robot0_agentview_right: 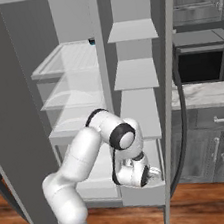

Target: Take the eggplant and peach from the fridge shelf and place them in the freezer drawer to begin freezing them.

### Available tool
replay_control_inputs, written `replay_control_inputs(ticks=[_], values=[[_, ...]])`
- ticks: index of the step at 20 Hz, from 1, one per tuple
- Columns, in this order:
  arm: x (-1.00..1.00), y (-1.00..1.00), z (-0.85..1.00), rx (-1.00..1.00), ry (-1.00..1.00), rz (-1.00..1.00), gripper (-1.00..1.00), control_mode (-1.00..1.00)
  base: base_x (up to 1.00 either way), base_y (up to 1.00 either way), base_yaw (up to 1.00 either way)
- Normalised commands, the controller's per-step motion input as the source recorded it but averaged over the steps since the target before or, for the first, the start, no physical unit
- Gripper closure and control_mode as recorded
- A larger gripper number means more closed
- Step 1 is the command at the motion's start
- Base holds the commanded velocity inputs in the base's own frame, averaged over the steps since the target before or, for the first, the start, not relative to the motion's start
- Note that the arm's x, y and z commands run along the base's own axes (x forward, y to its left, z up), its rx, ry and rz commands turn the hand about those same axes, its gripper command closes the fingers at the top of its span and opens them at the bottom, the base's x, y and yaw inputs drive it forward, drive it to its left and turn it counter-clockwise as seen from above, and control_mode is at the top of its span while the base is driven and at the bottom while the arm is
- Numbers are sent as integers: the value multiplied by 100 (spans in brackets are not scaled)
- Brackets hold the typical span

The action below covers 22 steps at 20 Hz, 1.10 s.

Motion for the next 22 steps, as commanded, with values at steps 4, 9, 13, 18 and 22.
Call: replay_control_inputs(ticks=[4,9,13,18,22], values=[[-54,1,100,0,-36,-9,-100,-100,0,0,0],[-50,5,100,0,-36,-12,-100,-100,0,0,0],[-47,20,100,-4,-28,-14,-100,-100,0,0,0],[-27,40,82,-10,-22,-9,-100,-100,0,0,0],[0,0,0,0,0,0,-100,-100,0,0,0]])
